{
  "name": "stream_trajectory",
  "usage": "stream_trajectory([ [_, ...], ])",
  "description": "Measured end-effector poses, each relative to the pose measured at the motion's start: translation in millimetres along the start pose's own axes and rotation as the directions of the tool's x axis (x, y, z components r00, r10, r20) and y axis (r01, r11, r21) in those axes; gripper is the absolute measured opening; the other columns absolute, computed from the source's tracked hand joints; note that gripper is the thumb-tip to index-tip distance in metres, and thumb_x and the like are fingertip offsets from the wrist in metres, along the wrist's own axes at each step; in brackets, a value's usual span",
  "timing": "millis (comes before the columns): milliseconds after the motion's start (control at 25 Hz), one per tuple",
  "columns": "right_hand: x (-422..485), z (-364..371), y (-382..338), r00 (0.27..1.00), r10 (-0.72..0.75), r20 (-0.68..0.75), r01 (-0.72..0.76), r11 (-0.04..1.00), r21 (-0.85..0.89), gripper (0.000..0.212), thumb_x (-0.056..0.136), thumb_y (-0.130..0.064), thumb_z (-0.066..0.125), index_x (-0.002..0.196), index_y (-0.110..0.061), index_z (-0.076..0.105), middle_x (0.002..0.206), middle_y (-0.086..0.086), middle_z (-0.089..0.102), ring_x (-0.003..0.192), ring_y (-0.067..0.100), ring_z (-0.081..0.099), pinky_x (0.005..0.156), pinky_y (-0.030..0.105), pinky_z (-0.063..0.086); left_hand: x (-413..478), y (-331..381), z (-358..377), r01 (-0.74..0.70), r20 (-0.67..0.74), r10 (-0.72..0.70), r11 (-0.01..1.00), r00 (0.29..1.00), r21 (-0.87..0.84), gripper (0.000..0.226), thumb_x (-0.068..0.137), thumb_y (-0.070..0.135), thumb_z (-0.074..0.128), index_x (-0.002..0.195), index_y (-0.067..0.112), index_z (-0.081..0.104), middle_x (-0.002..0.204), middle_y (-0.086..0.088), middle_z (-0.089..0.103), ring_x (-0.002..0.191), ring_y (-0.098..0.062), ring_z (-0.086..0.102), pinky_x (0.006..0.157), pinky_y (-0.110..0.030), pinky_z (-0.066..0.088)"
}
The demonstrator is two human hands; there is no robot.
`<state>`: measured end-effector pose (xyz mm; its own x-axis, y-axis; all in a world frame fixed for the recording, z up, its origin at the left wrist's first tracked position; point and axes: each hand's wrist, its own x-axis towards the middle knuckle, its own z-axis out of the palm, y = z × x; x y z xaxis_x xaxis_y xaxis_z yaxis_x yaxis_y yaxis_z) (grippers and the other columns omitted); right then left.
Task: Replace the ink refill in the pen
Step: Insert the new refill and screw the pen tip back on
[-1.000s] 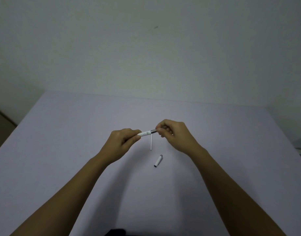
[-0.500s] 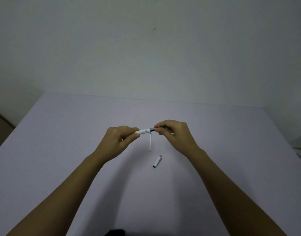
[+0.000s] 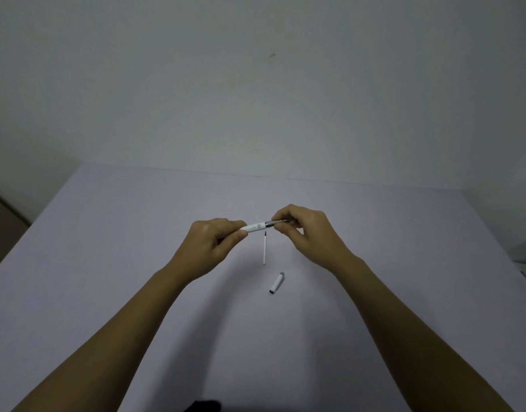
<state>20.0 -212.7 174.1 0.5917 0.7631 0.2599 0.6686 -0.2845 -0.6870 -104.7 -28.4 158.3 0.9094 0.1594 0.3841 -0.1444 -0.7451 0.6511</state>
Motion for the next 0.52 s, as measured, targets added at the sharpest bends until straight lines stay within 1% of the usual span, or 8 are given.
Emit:
stream_trajectory([
  [80,1.8,-0.9,-0.4,1.000,0.030,-0.004,-0.030,0.999,-0.017,0.023,0.093,-0.027,0.050,0.079,-0.017,0.066,0.070,-0.005,0.066,0.065,0.003,0.060,0.065,0.020,0.049,-0.7,2.1,-0.7,-0.016,-0.005,0.016,1.000,1.000,-0.006,0.016,0.089,0.023,0.055,0.093,0.017,0.069,0.057,-0.004,0.055,0.060,-0.018,0.047,0.055,-0.016,0.034],
  [120,2.3,-1.1,-0.2,0.999,0.045,-0.006,-0.045,0.999,-0.026,0.029,0.094,-0.031,0.048,0.074,-0.017,0.065,0.066,-0.004,0.065,0.061,0.005,0.060,0.062,0.023,0.047,-0.9,2.8,-1.1,-0.021,-0.007,0.021,1.000,1.000,-0.010,0.016,0.089,0.023,0.055,0.094,0.017,0.069,0.058,-0.003,0.056,0.060,-0.017,0.047,0.056,-0.015,0.035],
  [160,2.3,-0.9,0.0,0.998,0.057,-0.013,-0.057,0.998,-0.023,0.029,0.093,-0.034,0.049,0.076,-0.018,0.065,0.065,-0.003,0.064,0.060,0.006,0.059,0.061,0.022,0.046,-1.0,3.2,-1.2,-0.024,-0.008,0.024,1.000,1.000,-0.010,0.016,0.089,0.023,0.055,0.094,0.018,0.069,0.058,-0.002,0.056,0.060,-0.017,0.047,0.056,-0.015,0.035],
  [200,2.1,0.1,0.1,0.997,0.065,-0.031,-0.065,0.998,-0.002,0.022,0.091,-0.035,0.053,0.082,-0.019,0.065,0.067,-0.004,0.064,0.062,0.005,0.059,0.062,0.020,0.046,-1.2,3.4,-1.1,-0.027,-0.006,0.027,1.000,1.000,-0.006,0.016,0.089,0.024,0.055,0.094,0.018,0.069,0.058,-0.003,0.056,0.060,-0.017,0.047,0.056,-0.016,0.035],
  [280,0.6,0.8,-1.7,0.995,0.068,-0.067,-0.063,0.995,0.072,0.010,0.086,-0.032,0.062,0.094,-0.025,0.060,0.073,-0.010,0.063,0.069,0.001,0.060,0.067,0.008,0.046,-1.8,3.4,-0.6,-0.021,-0.005,0.021,1.000,1.000,0.001,0.017,0.089,0.026,0.054,0.092,0.018,0.069,0.057,-0.005,0.056,0.060,-0.018,0.047,0.055,-0.020,0.036],
  [400,-1.7,0.4,-2.8,0.998,-0.030,-0.049,0.031,0.999,0.033,0.010,0.083,-0.022,0.067,0.093,-0.021,0.064,0.082,-0.007,0.068,0.080,0.002,0.064,0.075,0.006,0.049,-2.3,3.0,-0.1,-0.004,-0.019,0.004,1.000,1.000,0.006,0.019,0.089,0.027,0.053,0.092,0.018,0.069,0.057,-0.007,0.056,0.060,-0.018,0.047,0.053,-0.023,0.036],
  [480,-0.3,-1.5,-1.8,0.999,-0.042,-0.025,0.042,0.999,-0.022,0.008,0.087,-0.020,0.061,0.089,-0.016,0.068,0.080,0.000,0.071,0.075,0.009,0.065,0.073,0.015,0.053,-2.8,4.0,-0.3,-0.018,-0.015,0.018,1.000,1.000,-0.004,0.019,0.089,0.026,0.054,0.094,0.017,0.069,0.058,-0.006,0.057,0.060,-0.018,0.047,0.054,-0.020,0.035],
  [520,1.0,-2.6,-1.7,0.999,-0.028,-0.026,0.027,0.999,-0.042,0.016,0.090,-0.023,0.056,0.086,-0.016,0.069,0.077,0.001,0.071,0.070,0.012,0.064,0.070,0.024,0.053,-2.6,4.4,-0.6,-0.028,-0.018,0.028,1.000,0.999,-0.011,0.018,0.088,0.026,0.054,0.095,0.017,0.069,0.058,-0.004,0.057,0.060,-0.017,0.047,0.054,-0.018,0.035],
])
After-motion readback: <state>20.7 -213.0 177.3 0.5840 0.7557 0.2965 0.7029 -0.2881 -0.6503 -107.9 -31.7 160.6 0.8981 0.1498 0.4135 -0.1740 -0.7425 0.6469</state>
